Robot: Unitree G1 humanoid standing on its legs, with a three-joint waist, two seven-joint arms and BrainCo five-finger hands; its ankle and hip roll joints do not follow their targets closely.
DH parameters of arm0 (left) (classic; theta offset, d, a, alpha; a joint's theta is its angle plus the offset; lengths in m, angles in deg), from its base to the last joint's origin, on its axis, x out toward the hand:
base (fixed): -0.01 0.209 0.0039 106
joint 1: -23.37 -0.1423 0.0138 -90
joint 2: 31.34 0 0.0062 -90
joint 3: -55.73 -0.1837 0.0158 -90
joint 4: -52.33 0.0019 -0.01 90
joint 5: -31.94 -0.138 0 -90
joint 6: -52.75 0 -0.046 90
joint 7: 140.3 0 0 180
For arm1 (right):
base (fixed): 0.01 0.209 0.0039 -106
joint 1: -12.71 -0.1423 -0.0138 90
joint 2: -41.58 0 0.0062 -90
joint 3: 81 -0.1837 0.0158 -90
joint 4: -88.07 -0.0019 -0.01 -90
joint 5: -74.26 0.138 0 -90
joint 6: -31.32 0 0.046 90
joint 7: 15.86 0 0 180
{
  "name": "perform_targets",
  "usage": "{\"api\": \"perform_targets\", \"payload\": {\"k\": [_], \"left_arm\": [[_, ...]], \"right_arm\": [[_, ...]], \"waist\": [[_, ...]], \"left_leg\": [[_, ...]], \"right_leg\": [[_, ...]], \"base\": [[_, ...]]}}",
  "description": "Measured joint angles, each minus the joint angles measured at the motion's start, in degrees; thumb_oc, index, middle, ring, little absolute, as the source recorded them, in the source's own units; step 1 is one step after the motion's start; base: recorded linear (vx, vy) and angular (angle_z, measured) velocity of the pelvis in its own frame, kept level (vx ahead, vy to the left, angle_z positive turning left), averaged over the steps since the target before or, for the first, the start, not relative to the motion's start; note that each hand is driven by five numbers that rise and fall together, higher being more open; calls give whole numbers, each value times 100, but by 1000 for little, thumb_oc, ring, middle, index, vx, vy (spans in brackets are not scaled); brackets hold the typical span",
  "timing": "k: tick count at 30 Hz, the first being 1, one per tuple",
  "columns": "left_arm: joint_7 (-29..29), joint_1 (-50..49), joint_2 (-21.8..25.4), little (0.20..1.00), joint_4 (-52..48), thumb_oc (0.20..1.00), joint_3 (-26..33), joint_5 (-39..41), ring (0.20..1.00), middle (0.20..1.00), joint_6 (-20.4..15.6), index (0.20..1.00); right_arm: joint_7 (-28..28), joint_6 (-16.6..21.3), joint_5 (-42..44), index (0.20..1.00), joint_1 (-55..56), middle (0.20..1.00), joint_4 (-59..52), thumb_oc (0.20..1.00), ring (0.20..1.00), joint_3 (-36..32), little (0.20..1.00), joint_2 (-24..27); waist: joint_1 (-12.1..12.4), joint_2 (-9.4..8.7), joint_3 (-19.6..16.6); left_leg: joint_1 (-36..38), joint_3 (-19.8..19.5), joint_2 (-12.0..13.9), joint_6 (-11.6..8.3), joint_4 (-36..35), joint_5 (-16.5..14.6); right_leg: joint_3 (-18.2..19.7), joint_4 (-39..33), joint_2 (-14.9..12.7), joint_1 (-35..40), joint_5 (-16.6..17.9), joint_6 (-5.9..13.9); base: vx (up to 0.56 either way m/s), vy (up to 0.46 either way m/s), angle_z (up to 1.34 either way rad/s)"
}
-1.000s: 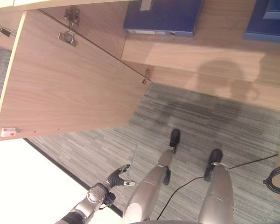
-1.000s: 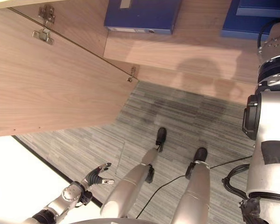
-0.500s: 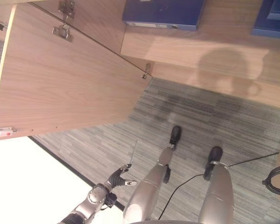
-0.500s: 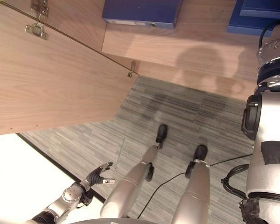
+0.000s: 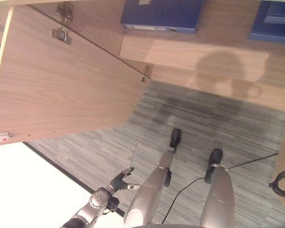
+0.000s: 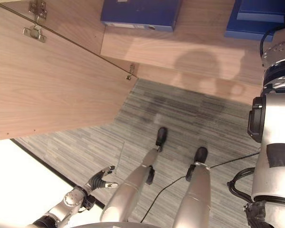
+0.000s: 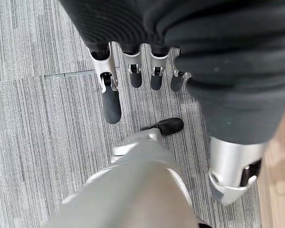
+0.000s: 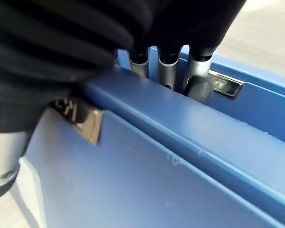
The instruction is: Put the empty folder in the office cabinet
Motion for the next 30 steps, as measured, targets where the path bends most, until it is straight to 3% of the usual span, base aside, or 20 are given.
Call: {"api": "perform_targets", "payload": {"k": [3, 5, 6, 12, 15, 18, 19, 22, 23, 26, 30], "left_arm": [[-13, 5, 14, 1000, 52, 1000, 32, -3, 1000, 1000, 10, 1000], [-21, 17, 14, 1000, 103, 1000, 14, -11, 1000, 1000, 44, 1000], [-22, 20, 19, 1000, 105, 1000, 14, -17, 1000, 1000, 48, 1000], [-95, 20, -4, 1000, 245, 1000, 5, -68, 1000, 1000, 64, 1000], [-167, -19, -36, 1000, 390, 1000, 12, -70, 1000, 1000, 119, 1000], [-252, -4, -219, 1000, 649, 1000, 191, -67, 1000, 1000, 160, 1000], [-270, 0, -310, 1000, 801, 1000, 234, -65, 1000, 1000, 188, 1000], [-317, -28, -405, 1000, 1026, 1000, 230, -65, 1000, 1000, 209, 1000], [-349, -16, -413, 1000, 1004, 1000, 232, -64, 1000, 1000, 202, 1000], [-372, -14, -447, 1000, 1013, 1000, 232, -64, 1000, 1000, 201, 1000], [-380, 4, -438, 1000, 1110, 1000, 233, -60, 1000, 1000, 201, 1000]], "right_arm": [[15, -125, -10, 1000, 20, 1000, 185, 1000, 1000, -4, 1000, 19], [74, -246, -53, 1000, 85, 1000, 241, 1000, 1000, 5, 1000, 9], [76, -260, -66, 1000, 155, 1000, 255, 1000, 1000, -6, 1000, 15], [284, -308, -277, 1000, 455, 1000, 329, 1000, 1000, -316, 1000, -195], [493, -199, -320, 1000, 825, 1000, 96, 1000, 1000, -506, 1000, -644], [723, -34, -565, 1000, 1381, 1000, -377, 1000, 1000, -650, 1000, -1106], [771, 16, -624, 1000, 1585, 1000, -579, 1000, 1000, -665, 1000, -1253], [885, 51, -677, 1000, 1904, 1000, -682, 1000, 1000, -750, 1000, -1694], [949, 53, -675, 1000, 1946, 1000, -679, 1000, 1000, -782, 1000, -1835], [965, 89, -677, 1000, 1963, 1000, -674, 1000, 1000, -942, 1000, -1978], [933, 157, -714, 1000, 1980, 1000, -497, 1000, 1000, -1018, 1000, -2000]], "waist": [[-75, -13, -12], [-98, -17, -14], [-105, -22, -14], [-100, -67, -36], [-112, -133, -58], [-232, -215, -41], [-261, -235, -35], [-300, -437, -81], [-342, -497, -86], [-367, -519, -90], [-355, -546, -85]], "left_leg": [[140, -65, 4, 25, -171, 41], [246, -138, -22, 52, -204, 277], [284, -180, -14, 50, -201, 190], [501, -368, 51, 5, -277, 328], [554, -332, 128, -1, -283, 181], [540, -155, 184, 30, -150, -400], [542, -92, 200, 54, -15, -416], [610, -38, 261, -8, 41, -368], [620, -56, 299, -31, -7, -205], [648, -86, 313, -6, -100, 120], [793, -125, 297, -2, -192, 239]], "right_leg": [[5, 0, -15, 102, -1, -54], [-13, 76, -37, 206, -46, -13], [-29, 109, -37, 235, -75, 20], [-28, 163, 29, 485, -106, 45], [-38, -4, 132, 618, -109, 35], [-169, -469, 95, 849, 109, -160], [-180, -494, 119, 941, 110, -156], [-129, -589, 231, 1072, 141, -116], [-165, -593, 242, 1093, 139, -110], [-172, -562, 249, 1096, 101, -63], [-165, -515, 222, 1193, 61, 5]], "base": [[-39, 17, 17], [21, 7, 18], [91, -22, 21], [-36, 15, 13], [-3, 1, -7], [-5, 3, 1], [0, 0, 0], [-5, -3, -15], [0, 0, 0], [-8, 9, 5], [-5, 6, 7]]}}
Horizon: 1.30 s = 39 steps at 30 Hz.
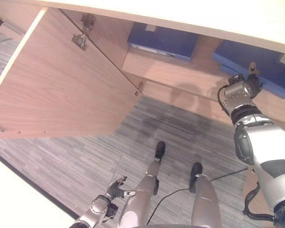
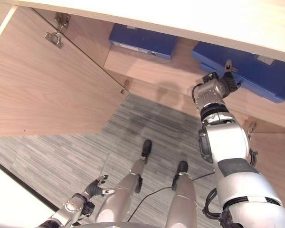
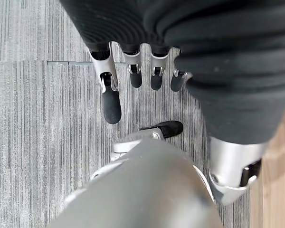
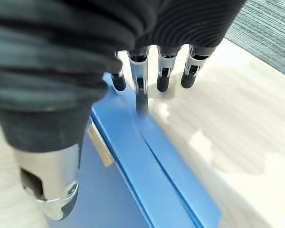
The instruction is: Put the empty folder in the office cabinet
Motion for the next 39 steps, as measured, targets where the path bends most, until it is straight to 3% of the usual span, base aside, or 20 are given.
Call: {"api": "perform_targets", "payload": {"k": [2, 6, 11, 13, 15, 17, 24, 30, 39], "left_arm": [[-4, 0, 15, 1000, -2, 1000, -3, 2, 1000, 1000, -17, 1000], [3, -8, 15, 1000, -7, 1000, -12, 4, 1000, 1000, -30, 1000], [15, -38, 18, 1000, -61, 1000, -5, 5, 1000, 1000, -44, 1000], [22, -54, 23, 1000, -67, 1000, -3, 3, 1000, 1000, -49, 1000], [32, -53, 24, 1000, -65, 1000, -1, 0, 1000, 1000, -48, 1000], [46, -19, 27, 1000, -94, 1000, 2, -1, 1000, 1000, -61, 1000], [109, -33, 46, 1000, -111, 1000, -5, 0, 1000, 1000, -100, 1000], [140, -35, 44, 1000, -131, 1000, -3, -2, 1000, 1000, -94, 1000], [143, -32, 41, 1000, -119, 1000, 12, 1, 1000, 1000, -82, 1000]], "right_arm": [[-25, -4, 0, 1000, 0, 1000, 124, 1000, 1000, -94, 1000, -5], [-93, -36, 8, 1000, -4, 1000, 337, 1000, 1000, -165, 1000, 83], [-226, -138, 51, 1000, -8, 1000, 452, 1000, 1000, -87, 1000, 601], [-254, -178, 51, 1000, -14, 1000, 450, 1000, 1000, -87, 1000, 679], [-259, -193, 51, 1000, -25, 1000, 451, 1000, 1000, -87, 1000, 680], [-255, -234, 51, 1000, -33, 1000, 452, 1000, 1000, -86, 1000, 754], [-372, -401, 47, 1000, -40, 1000, 468, 1000, 1000, -88, 1000, 1000], [-476, -426, 43, 1000, -42, 1000, 466, 1000, 1000, -74, 1000, 1066], [-515, -355, 58, 1000, 2, 1000, 452, 1000, 1000, -110, 1000, 920]], "waist": [[19, -11, -5], [128, -10, -4], [272, 11, -5], [293, 18, -9], [296, 30, -9], [270, 32, -11], [352, 132, -13], [387, 164, -14], [286, 160, -14]], "left_leg": [[66, -53, 5, -22, -4, 12], [51, -49, 43, -56, -83, -51], [-25, 94, 36, -20, -62, -462], [-23, 79, 37, -43, -50, -353], [-21, 74, 53, -76, -43, -53], [-9, 63, 11, -50, -67, 5], [50, -45, 27, -121, -79, -4], [43, 23, 34, -54, -94, -132], [177, 16, 30, -63, -64, 36]], "right_leg": [[16, 78, 3, 37, -70, 63], [14, 127, 29, -37, -138, -28], [16, -9, -2, -76, -12, -154], [21, 2, 13, -61, -18, -148], [35, 67, 35, -62, -67, -106], [37, 79, -9, -55, -91, -67], [-8, 120, 5, 3, -168, -49], [2, 151, -5, -39, -161, -104], [2, 128, 15, 131, -180, -73]], "base": [[-7, 3, 11], [0, 5, -1], [5, 1, 0], [10, -2, -6], [5, 0, -4], [8, -7, 7], [6, -8, 5], [1, -3, -1], [1, -3, 0]]}}
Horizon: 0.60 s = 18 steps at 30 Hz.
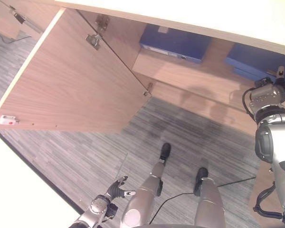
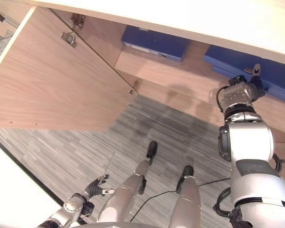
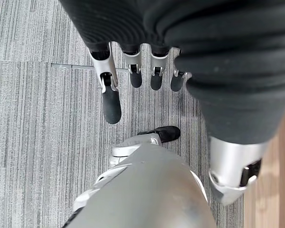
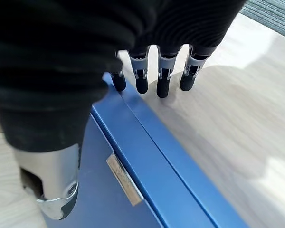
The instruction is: Put the empty folder in the office cabinet
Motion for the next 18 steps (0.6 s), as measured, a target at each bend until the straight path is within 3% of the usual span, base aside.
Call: {"api": "perform_targets", "payload": {"k": [6, 8, 10, 13, 18], "left_arm": [[-2, -12, 0, 1000, -4, 1000, -2, 0, 1000, 1000, 1, 1000], [13, -18, -1, 1000, -10, 1000, -2, -2, 1000, 1000, 28, 1000], [21, -22, -1, 1000, 3, 1000, -2, -5, 1000, 1000, 47, 1000], [27, -19, -4, 1000, -3, 1000, 21, -4, 1000, 1000, 65, 1000], [32, -1, -6, 1000, 19, 1000, 59, -4, 1000, 1000, 73, 1000]], "right_arm": [[-55, -22, -3, 1000, 10, 1000, 0, 1000, 1000, 12, 1000, -15], [-106, -25, -5, 1000, 15, 1000, 0, 1000, 1000, 13, 1000, -21], [-119, -27, -4, 1000, 59, 1000, -2, 1000, 1000, 13, 1000, -42], [-126, -27, 0, 1000, 239, 1000, -1, 1000, 1000, -10, 1000, -58], [-167, 8, 1, 1000, 314, 1000, -19, 1000, 1000, -49, 1000, -131]], "waist": [[-10, 1, -1], [-9, -1, 1], [-1, 1, 0], [6, 22, -27], [-10, 21, -27]], "left_leg": [[46, -3, 36, -18, -32, -102], [2, 67, 37, -5, -30, -370], [-6, 92, 34, 23, 8, -431], [29, 63, 75, -11, 72, -82], [134, 40, 75, -13, 66, -51]], "right_leg": [[0, 48, 20, 3, -3, -15], [-28, -54, -12, -16, 78, -85], [-18, -93, -12, -1, 98, -82], [-3, -127, 87, 117, 86, -54], [-13, -141, 105, 238, 54, -8]], "base": [[0, 0, 0], [0, 0, 0], [-2, -9, -2], [-6, -8, -7], [-2, -1, 1]]}}
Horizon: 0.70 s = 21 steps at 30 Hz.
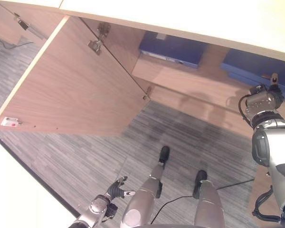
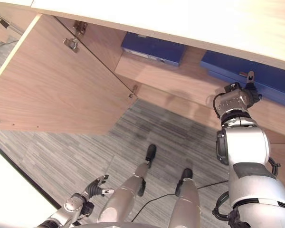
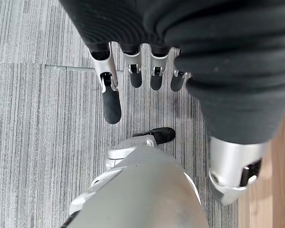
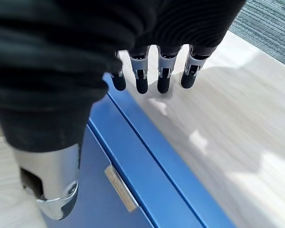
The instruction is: Put the empty folder in the office cabinet
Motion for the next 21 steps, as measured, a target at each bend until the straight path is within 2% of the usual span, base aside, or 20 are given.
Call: {"api": "perform_targets", "payload": {"k": [6, 8, 10, 11, 15, 21], "left_arm": [[5, -4, -10, 1000, 111, 1000, 2, -1, 1000, 1000, 15, 1000], [7, -3, -22, 1000, 194, 1000, 25, -1, 1000, 1000, 15, 1000], [6, -13, -32, 1000, 292, 1000, 57, -1, 1000, 1000, 19, 1000], [-7, -23, -50, 1000, 418, 1000, 130, -1, 1000, 1000, 20, 1000], [-16, 5, -48, 1000, 431, 1000, 174, -4, 1000, 1000, 18, 1000], [-5, -10, -47, 1000, 466, 1000, 173, -72, 1000, 1000, 17, 1000]], "right_arm": [[-64, 131, 7, 1000, 393, 1000, -236, 1000, 1000, -110, 1000, -396], [-67, 215, 6, 1000, 487, 1000, -292, 1000, 1000, -118, 1000, -494], [-65, 241, 8, 1000, 591, 1000, -418, 1000, 1000, -116, 1000, -572], [-63, 245, 7, 1000, 630, 1000, -466, 1000, 1000, -117, 1000, -655], [-60, 440, -2, 1000, 639, 1000, -493, 1000, 1000, -177, 1000, -779], [-206, 415, 125, 1000, 637, 1000, -453, 1000, 1000, -257, 1000, -666]], "waist": [[-43, -7, -2], [-70, -50, 4], [-111, -67, 8], [-126, -63, 3], [-168, -121, -17], [-142, -130, -23]], "left_leg": [[106, 27, 89, -23, -71, -131], [62, 87, 84, -31, -34, -482], [-32, 217, 82, 49, 206, -576], [-1, 198, 107, -8, 228, -306], [88, 188, 82, 43, 64, -119], [265, 156, 95, 35, 18, -73]], "right_leg": [[0, -26, 45, 59, 22, -42], [-34, -177, 2, 66, 131, -130], [-32, -263, -6, 103, 187, -133], [20, -225, 71, 139, 171, -103], [41, -221, 27, 164, 142, -18], [20, -218, 46, 329, 99, 12]], "base": [[-3, 4, -3], [-16, 8, -1], [15, 7, -7], [-20, 32, -14], [16, 7, -1], [6, 1, 3]]}}
